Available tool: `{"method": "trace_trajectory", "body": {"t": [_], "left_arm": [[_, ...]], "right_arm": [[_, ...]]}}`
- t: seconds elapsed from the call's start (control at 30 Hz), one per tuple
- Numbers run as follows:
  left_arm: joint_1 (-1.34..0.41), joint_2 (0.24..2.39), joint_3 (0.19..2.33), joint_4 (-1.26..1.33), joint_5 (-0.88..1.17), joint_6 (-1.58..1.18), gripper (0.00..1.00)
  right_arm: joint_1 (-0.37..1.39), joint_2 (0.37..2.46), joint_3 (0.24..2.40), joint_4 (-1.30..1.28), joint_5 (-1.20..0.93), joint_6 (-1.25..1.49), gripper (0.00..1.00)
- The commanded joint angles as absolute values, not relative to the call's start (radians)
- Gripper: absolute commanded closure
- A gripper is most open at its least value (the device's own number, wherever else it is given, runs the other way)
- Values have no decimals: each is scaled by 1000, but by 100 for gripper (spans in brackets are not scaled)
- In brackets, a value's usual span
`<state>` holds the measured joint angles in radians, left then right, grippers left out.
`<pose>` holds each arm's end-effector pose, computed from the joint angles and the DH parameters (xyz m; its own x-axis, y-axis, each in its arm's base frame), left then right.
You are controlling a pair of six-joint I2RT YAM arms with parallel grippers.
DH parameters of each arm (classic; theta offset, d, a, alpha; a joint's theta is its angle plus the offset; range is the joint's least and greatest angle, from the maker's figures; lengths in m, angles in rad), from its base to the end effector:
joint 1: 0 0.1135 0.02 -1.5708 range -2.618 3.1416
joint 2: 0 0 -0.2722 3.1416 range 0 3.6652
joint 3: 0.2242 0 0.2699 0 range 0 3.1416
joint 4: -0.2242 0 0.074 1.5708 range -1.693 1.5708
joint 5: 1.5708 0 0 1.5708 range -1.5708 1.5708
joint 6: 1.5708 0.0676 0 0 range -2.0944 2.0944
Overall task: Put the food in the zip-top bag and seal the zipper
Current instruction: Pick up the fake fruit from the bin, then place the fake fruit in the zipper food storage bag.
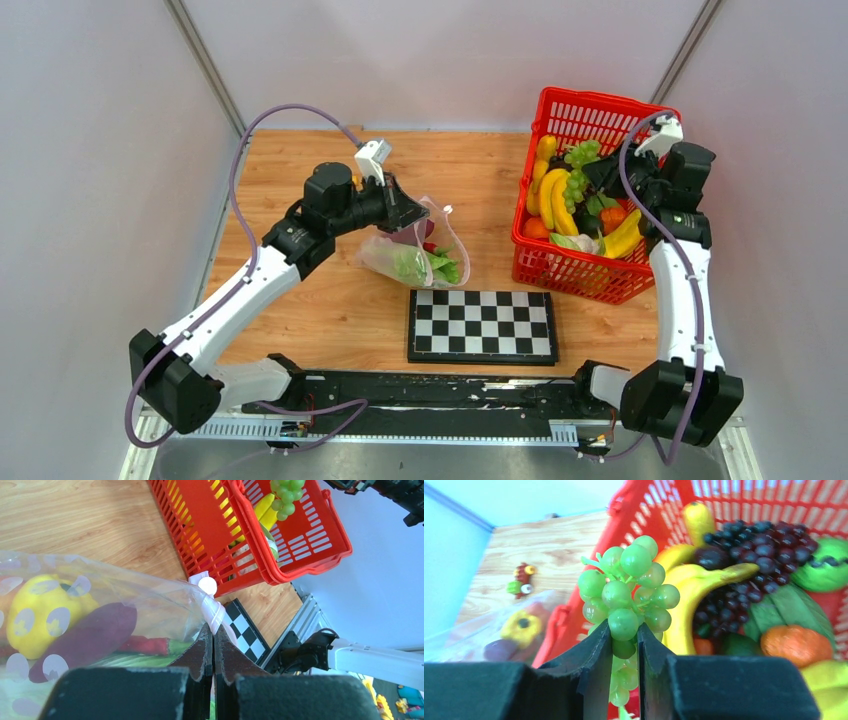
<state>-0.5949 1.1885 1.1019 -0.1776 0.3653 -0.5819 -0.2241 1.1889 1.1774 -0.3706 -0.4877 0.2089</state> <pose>0.2500 -0.1983 0.3673 -0.6253 -0.1967 -0.7552 0.5570 0.5652 -0.6085 0.3058 -0.0372 0.3732 -0.4028 0.2797 -0.8715 -0.1473 0.9199 0.3634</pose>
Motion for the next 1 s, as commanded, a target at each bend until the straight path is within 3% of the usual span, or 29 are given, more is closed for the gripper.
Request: {"method": "trace_trajectory", "body": {"t": [0.0, 0.3, 0.57, 0.83, 0.97], "left_arm": [[-594, 1192, 1119, -106, 383, -596, 100], [-594, 1199, 1122, -100, 383, -599, 100], [-594, 1202, 1125, -93, 391, -608, 100], [-593, 1204, 1127, -87, 384, -619, 100], [-593, 1204, 1128, -71, 390, -632, 100]], "right_arm": [[-210, 1120, 1140, -181, -704, 301, 100], [-68, 1055, 1107, -30, -859, 383, 100], [189, 1050, 1070, 7, -856, 299, 100], [296, 1053, 1036, -25, -908, 291, 100], [367, 1043, 973, 105, -844, 321, 100]]}}
